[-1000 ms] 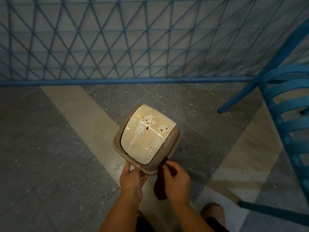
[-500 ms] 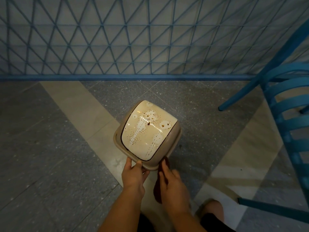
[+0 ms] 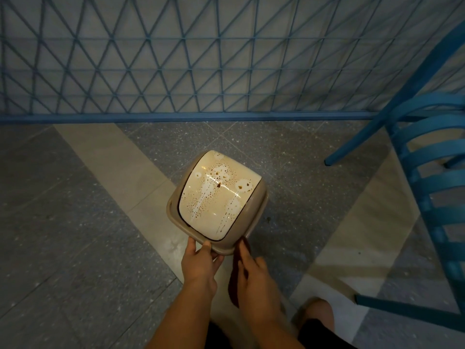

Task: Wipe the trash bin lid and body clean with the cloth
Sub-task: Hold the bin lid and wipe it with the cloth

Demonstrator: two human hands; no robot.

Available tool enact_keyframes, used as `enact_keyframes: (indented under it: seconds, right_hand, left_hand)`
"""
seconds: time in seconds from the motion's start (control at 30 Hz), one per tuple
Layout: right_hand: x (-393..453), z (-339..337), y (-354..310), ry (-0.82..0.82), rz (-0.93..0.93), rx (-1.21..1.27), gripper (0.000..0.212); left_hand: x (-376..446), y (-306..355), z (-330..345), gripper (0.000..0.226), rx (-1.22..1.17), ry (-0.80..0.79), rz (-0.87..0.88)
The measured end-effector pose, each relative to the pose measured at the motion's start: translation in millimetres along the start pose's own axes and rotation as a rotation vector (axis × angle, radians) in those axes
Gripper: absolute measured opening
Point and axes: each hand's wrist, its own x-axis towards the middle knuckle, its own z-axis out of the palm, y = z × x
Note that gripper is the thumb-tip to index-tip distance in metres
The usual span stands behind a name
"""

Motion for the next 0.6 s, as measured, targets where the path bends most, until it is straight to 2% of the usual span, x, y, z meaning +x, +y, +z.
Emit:
enact_keyframes:
  seconds: [0.1,0.2,0.3,0.43,0.5,0.6]
  right_hand:
    - [29.1,-19.4,-0.8,0.130,0.017,-0.047,0.049]
    - [55.1,-30.6,-8.5,0.186,0.082,0.020,0.048]
    - [35.3,-12.8,-11.1,0.157,0.077,0.063,0.052]
    - [-1.0,11.4,-1.6,0.042,0.000,0.113,0.054]
    - [2.6,3.2,0.2,0.047,-0.008,0.086,0.053]
    - [25.8,-21.3,-1.6,0.138,0.020,-0.002,0.050]
  left_hand:
    - [-0.2,0.4,1.2,0.056,0.009,0.005,0.015]
    - [-0.1,-0.3,2.7,0.054,0.006,0.009,0.022]
    - [-0.3,-1.4,3.8,0.054,-0.002,0.003,0.020]
    - [-0.4,-1.5,3.2,0.054,0.003,-0.009,0.029]
    - [-0.3,-0.6,2.7,0.055,0.008,-0.012,0.030]
    - [0.0,0.5,3.2,0.053,0.024,-0.009,0.034]
